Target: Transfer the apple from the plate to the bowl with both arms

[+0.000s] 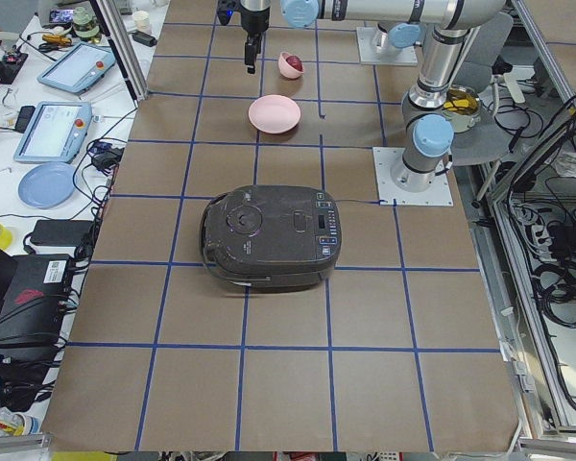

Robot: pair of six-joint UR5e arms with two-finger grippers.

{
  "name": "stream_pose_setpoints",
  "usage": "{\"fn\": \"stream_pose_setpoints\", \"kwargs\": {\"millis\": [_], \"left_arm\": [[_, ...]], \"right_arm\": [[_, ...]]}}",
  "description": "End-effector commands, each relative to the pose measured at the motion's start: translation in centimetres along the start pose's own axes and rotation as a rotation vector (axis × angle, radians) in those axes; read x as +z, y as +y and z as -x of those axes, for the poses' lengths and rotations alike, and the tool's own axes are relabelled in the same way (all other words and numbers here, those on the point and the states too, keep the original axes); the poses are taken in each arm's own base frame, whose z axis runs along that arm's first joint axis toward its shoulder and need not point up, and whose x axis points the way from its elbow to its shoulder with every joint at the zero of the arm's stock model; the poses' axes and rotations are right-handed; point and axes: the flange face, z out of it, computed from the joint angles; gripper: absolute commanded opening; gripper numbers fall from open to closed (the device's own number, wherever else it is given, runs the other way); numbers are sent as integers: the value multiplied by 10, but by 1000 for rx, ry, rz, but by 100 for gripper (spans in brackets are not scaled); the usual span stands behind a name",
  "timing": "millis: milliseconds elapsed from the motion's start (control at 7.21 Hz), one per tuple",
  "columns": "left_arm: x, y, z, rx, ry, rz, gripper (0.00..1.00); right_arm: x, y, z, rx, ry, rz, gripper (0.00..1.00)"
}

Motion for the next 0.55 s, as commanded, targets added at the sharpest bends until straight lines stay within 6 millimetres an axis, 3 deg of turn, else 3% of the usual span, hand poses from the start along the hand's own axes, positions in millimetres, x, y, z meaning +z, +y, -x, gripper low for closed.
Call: {"fn": "stream_pose_setpoints", "kwargs": {"millis": [0, 416], "left_arm": [[1, 0, -2, -4, -2, 2, 100], [0, -1, -2, -15, -6, -7, 100]], "right_arm": [[0, 0, 0, 0, 0, -1, 100], [1, -1, -1, 3, 0, 0, 100]]}}
